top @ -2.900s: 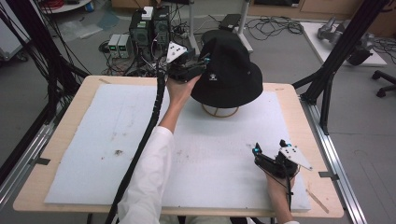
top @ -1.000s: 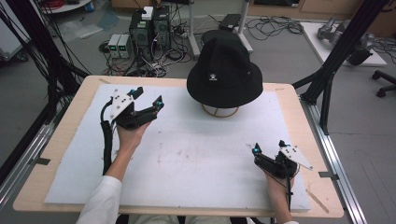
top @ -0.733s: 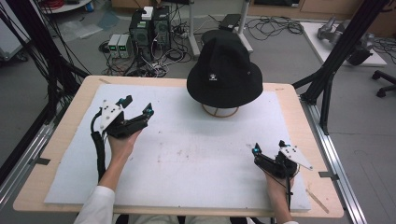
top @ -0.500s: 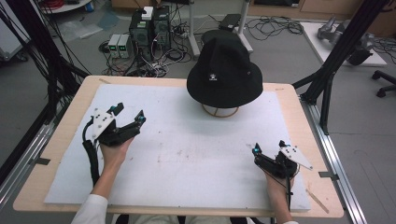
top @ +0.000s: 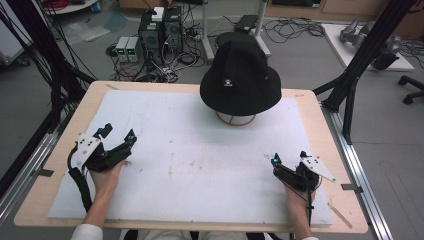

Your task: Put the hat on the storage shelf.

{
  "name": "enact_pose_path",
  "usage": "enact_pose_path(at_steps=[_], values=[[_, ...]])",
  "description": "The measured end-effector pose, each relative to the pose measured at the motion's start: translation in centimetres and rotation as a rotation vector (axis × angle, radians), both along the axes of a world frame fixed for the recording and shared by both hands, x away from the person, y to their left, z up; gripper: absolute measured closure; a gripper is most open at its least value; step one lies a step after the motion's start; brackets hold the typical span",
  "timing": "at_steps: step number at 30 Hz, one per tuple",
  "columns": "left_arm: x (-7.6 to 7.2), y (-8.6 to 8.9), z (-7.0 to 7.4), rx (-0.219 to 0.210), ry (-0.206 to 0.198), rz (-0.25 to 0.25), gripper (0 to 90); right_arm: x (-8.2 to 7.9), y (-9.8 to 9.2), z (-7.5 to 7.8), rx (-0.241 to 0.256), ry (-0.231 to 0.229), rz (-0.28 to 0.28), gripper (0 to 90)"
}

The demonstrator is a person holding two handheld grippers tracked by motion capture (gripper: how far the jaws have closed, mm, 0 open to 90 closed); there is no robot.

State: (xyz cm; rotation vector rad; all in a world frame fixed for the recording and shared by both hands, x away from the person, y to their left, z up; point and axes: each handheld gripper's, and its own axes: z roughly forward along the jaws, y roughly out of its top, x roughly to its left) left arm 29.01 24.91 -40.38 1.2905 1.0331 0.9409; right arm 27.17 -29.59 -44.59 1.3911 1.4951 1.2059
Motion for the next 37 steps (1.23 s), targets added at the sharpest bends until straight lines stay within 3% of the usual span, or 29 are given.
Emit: enact_pose_path(at_steps=[9,21,29,37], values=[[-0.24,0.85,-0.46,-0.041,0.025,-0.004,21.1,-0.11,0.22,0.1,-0.012,-0.011,-0.01,5.9],[-0.55,0.89,-0.8,-0.02,0.036,0.016,21.2,-0.02,0.41,0.02,-0.012,0.007,0.014,5.9],[-0.57,0.29,-0.84,-0.002,0.041,-0.002,21.2,-0.05,0.32,0.02,-0.015,0.001,0.016,6.0],[-0.77,0.92,-0.92,-0.018,0.048,0.008,21.2,-0.03,0.32,-0.03,-0.007,0.011,0.019,5.9]])
